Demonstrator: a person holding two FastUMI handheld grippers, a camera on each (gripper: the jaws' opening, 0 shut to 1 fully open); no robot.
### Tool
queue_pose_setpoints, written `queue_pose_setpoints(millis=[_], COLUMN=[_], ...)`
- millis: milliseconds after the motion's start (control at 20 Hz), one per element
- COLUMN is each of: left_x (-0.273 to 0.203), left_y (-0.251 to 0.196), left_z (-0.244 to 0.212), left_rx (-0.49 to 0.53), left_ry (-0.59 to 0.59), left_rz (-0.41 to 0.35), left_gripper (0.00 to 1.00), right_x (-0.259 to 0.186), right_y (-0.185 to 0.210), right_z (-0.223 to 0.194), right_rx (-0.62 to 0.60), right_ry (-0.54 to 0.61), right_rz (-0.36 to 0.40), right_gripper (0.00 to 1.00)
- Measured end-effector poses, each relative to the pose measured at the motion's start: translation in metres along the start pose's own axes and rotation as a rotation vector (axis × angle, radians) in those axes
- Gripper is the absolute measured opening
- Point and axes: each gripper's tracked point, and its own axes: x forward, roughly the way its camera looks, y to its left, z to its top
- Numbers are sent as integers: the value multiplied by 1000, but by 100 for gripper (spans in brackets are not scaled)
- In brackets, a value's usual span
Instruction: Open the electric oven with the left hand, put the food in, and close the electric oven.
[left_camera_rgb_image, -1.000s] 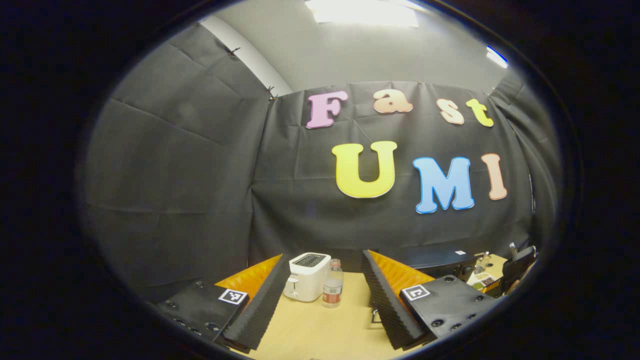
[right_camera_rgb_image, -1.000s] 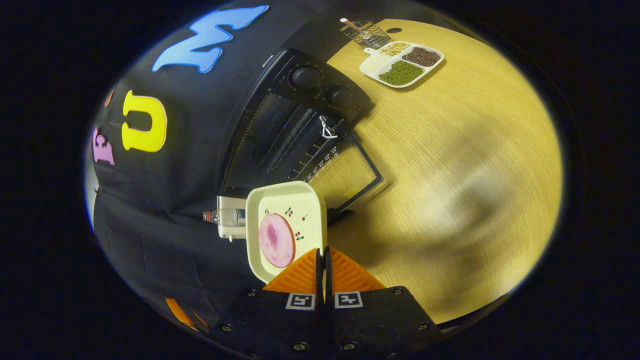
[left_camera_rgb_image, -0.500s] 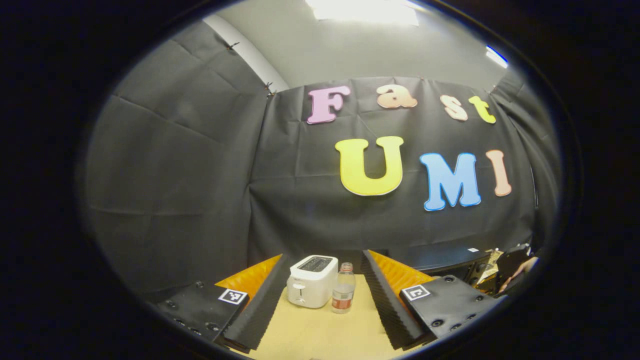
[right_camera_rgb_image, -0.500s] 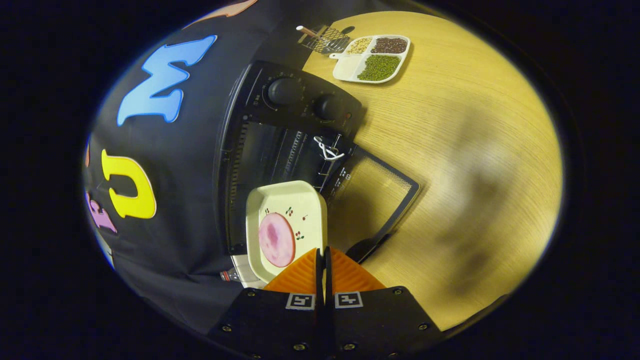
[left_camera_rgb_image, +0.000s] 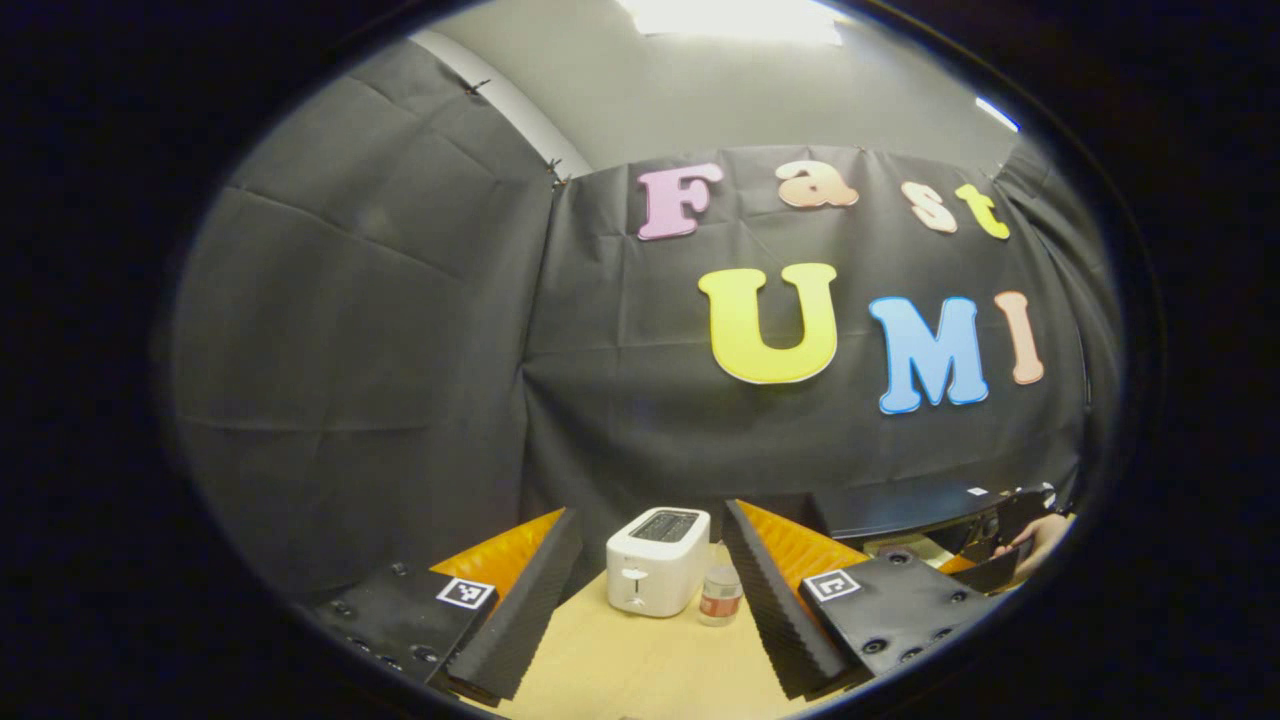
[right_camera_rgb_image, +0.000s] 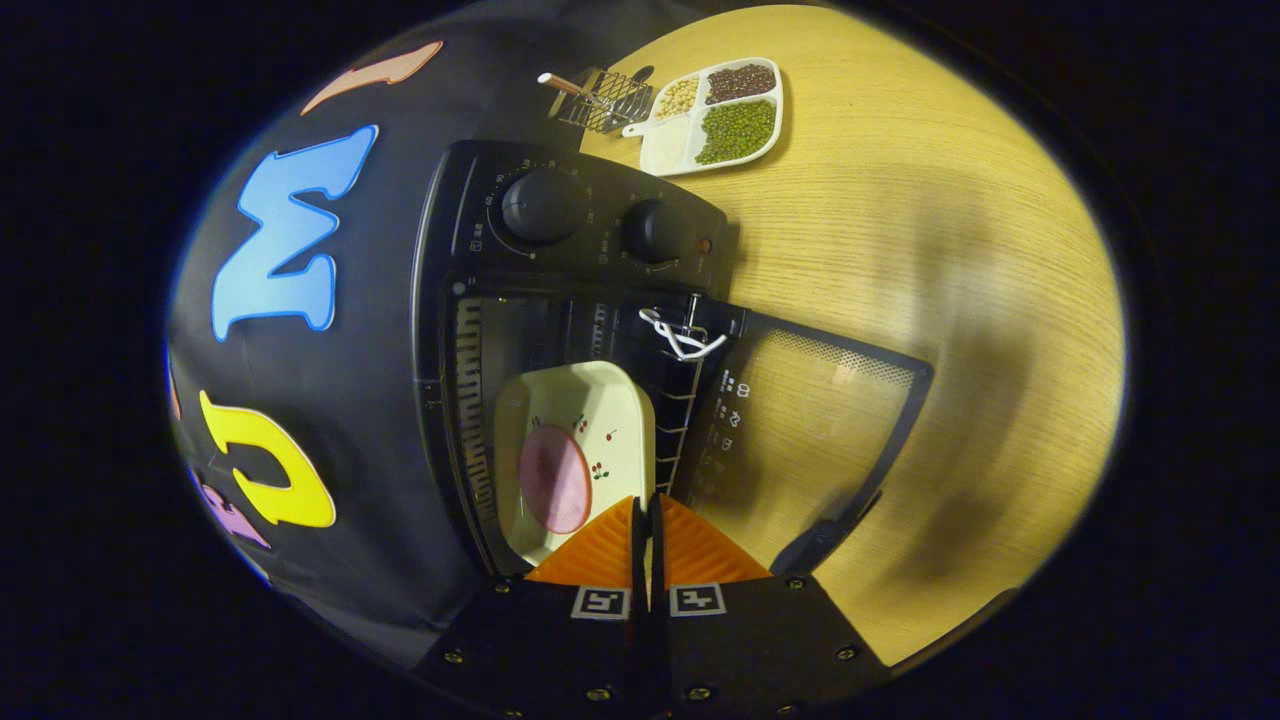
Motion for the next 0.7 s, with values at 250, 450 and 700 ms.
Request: queue_pose_setpoints(millis=[250, 450, 700], left_x=[-4, -4, -3], left_y=[23, 29, 8], left_z=[-5, -6, -2], left_rx=[5, 11, 8], left_ry=[16, 23, 15], left_rz=[45, 61, 23], left_gripper=[100, 100, 100], right_x=[27, 33, 20], right_y=[16, 26, 43], right_z=[2, -3, -16], right_rx=[66, 65, 39], right_ry=[-29, -35, 36], right_rz=[42, 83, 182], right_gripper=[4, 9, 73])
